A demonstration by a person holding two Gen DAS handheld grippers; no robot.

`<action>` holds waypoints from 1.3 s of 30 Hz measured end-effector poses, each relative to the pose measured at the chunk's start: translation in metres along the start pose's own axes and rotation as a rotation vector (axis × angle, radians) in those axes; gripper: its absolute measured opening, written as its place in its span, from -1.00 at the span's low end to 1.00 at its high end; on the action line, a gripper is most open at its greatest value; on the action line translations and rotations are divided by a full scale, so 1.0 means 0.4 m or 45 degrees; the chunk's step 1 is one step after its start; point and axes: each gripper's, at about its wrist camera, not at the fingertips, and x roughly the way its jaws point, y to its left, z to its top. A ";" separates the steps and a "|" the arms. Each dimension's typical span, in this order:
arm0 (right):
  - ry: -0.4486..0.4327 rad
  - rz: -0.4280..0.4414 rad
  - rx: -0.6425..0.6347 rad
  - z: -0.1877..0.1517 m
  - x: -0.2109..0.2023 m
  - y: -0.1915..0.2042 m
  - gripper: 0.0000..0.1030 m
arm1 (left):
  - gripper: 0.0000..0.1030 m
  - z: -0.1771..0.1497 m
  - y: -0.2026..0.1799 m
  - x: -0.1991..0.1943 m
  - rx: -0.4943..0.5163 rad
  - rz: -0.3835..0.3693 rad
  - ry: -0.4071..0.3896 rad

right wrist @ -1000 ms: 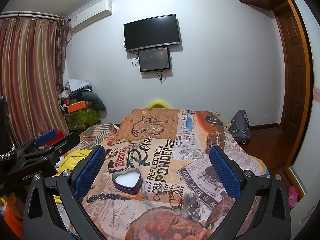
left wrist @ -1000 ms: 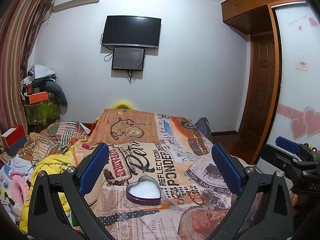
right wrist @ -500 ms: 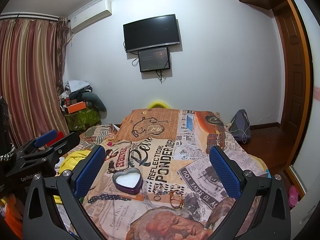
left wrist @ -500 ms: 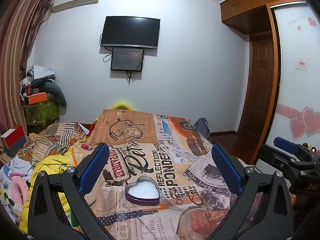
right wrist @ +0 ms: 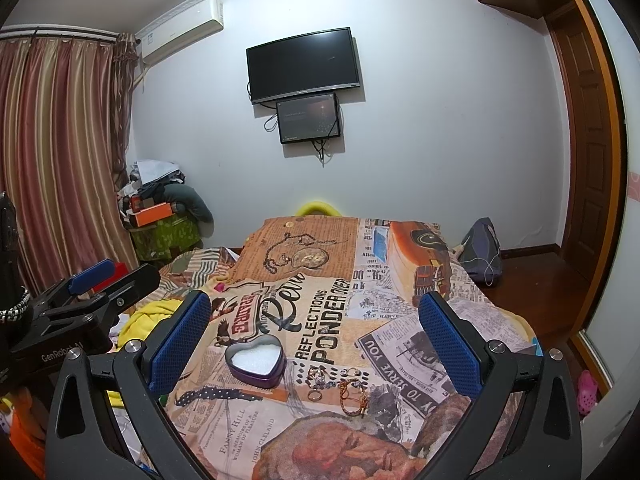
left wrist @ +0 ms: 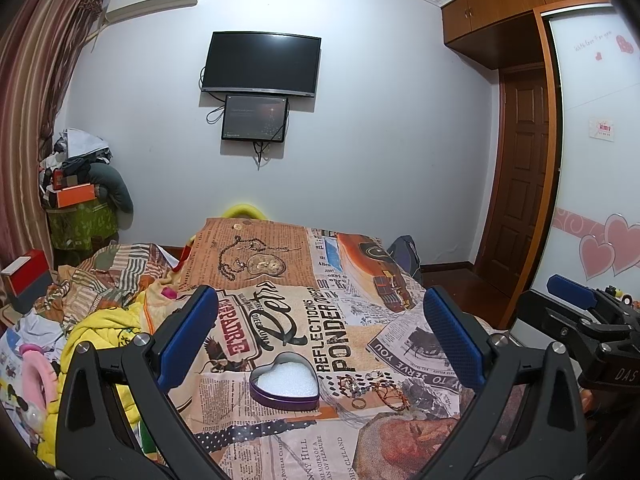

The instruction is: Organize jewelry

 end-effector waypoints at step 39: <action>0.556 -0.062 0.119 -0.236 0.271 -0.232 0.90 | 0.73 -0.270 -0.046 0.396 0.068 -0.113 0.673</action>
